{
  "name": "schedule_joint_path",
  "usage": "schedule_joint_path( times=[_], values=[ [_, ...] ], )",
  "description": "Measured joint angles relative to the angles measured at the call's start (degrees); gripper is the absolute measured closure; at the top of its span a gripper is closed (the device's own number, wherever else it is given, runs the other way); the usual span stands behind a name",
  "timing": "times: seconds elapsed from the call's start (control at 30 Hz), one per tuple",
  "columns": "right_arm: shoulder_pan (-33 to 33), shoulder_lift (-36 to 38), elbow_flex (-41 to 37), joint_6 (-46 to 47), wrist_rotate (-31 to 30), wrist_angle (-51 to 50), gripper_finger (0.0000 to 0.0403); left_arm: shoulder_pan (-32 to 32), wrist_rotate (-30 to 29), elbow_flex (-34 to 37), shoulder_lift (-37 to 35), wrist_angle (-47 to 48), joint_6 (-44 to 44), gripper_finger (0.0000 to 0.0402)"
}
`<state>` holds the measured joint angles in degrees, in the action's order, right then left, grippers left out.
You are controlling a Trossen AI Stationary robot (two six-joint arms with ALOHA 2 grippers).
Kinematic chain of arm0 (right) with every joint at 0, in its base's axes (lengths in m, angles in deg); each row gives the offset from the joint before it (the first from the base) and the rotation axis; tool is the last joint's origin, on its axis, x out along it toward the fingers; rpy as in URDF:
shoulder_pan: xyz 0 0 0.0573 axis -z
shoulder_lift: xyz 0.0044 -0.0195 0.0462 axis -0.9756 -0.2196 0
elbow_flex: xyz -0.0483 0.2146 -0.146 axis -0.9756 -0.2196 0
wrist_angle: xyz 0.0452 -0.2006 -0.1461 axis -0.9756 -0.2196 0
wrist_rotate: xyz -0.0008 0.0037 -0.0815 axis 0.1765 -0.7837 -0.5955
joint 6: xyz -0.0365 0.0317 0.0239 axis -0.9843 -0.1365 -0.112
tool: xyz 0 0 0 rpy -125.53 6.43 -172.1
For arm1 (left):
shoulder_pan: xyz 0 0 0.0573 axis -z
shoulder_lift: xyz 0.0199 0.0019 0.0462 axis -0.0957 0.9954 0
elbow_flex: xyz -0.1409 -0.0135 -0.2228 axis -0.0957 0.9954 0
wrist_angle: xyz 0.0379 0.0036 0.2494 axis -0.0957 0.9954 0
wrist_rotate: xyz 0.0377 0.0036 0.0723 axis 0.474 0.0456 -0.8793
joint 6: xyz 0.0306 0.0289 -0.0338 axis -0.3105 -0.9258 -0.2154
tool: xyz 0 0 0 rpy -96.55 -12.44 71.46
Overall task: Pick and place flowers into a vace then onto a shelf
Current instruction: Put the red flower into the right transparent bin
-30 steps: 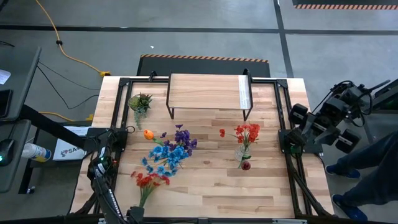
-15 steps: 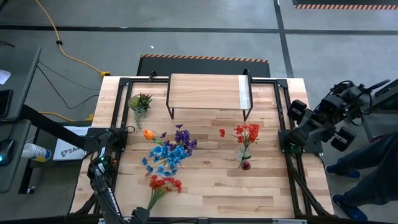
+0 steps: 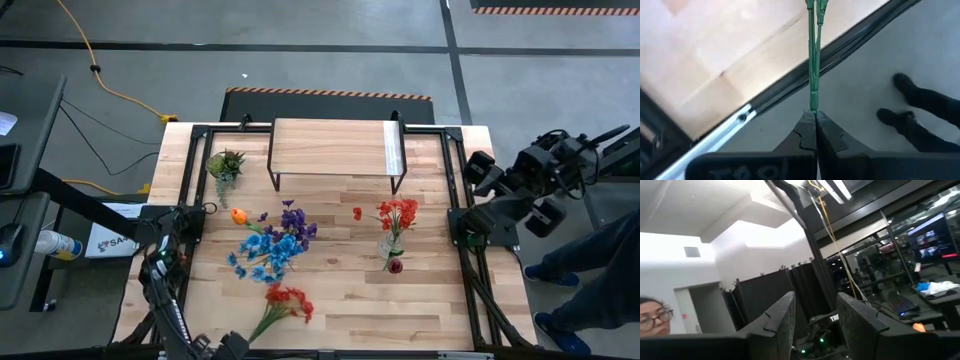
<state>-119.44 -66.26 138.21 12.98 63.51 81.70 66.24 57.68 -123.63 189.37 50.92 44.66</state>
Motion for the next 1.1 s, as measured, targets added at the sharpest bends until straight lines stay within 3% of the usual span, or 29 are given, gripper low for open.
schedule_joint_path(
  times=[0.63, 1.1],
  values=[
    [0.04, -0.74, 0.00, -1.27, -1.12, 0.50, 0.0265, -3.20, -5.73, 0.00, -1.14, -0.03, -11.56, 0.0375],
    [0.04, -0.74, 0.00, -1.29, -1.13, 0.70, 0.0265, -4.20, -13.86, -1.27, -2.19, 0.07, -14.97, 0.0375]
  ],
)
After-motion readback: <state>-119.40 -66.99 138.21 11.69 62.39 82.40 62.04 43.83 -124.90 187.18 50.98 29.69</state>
